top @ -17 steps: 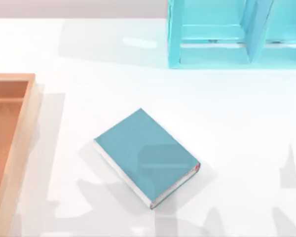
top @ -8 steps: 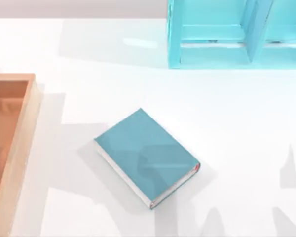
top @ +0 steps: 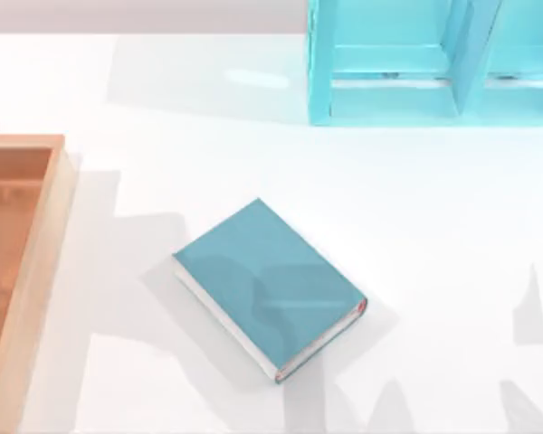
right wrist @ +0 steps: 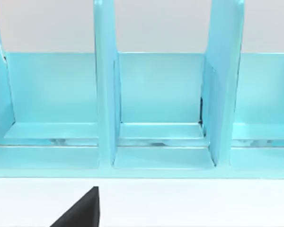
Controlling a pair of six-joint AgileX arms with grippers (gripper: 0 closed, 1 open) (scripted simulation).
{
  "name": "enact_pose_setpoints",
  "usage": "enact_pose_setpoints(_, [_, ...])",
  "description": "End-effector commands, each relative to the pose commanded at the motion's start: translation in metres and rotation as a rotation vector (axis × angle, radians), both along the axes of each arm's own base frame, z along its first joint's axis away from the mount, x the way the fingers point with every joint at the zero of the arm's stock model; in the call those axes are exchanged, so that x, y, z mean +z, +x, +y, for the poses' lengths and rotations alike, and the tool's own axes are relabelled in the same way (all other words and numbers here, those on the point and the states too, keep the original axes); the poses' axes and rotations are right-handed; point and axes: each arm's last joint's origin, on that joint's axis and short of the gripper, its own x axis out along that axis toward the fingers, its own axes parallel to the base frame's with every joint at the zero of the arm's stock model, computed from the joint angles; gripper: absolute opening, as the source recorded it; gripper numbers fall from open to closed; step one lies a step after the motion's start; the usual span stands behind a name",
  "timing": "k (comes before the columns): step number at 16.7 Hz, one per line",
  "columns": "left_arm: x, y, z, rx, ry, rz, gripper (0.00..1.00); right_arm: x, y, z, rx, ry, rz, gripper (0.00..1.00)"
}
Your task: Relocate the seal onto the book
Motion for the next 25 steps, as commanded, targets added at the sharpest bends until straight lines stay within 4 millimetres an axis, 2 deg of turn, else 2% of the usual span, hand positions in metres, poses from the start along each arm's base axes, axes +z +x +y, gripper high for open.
enact_pose_setpoints(3, [-0.012,0.001,0.001,0.004,-0.002,0.005,1.0,0.0,0.0,0.0,0.0,0.0,0.0,1.0])
enact_pose_setpoints(9, [-0.079,0.004,0.002,0.004,0.001,-0.006,1.0,0.0,0.0,0.0,0.0,0.0,0.0,1.0])
enact_pose_setpoints(11, [-0.095,0.001,0.002,0.004,-0.001,0.0,1.0,0.0,0.0,0.0,0.0,0.0,0.0,1.0])
enact_pose_setpoints(16, [-0.1,0.0,0.002,0.004,-0.001,0.002,1.0,0.0,0.0,0.0,0.0,0.0,0.0,1.0])
enact_pose_setpoints(25, [-0.1,0.0,0.002,0.004,-0.001,0.002,0.32,0.0,0.0,0.0,0.0,0.0,0.0,1.0])
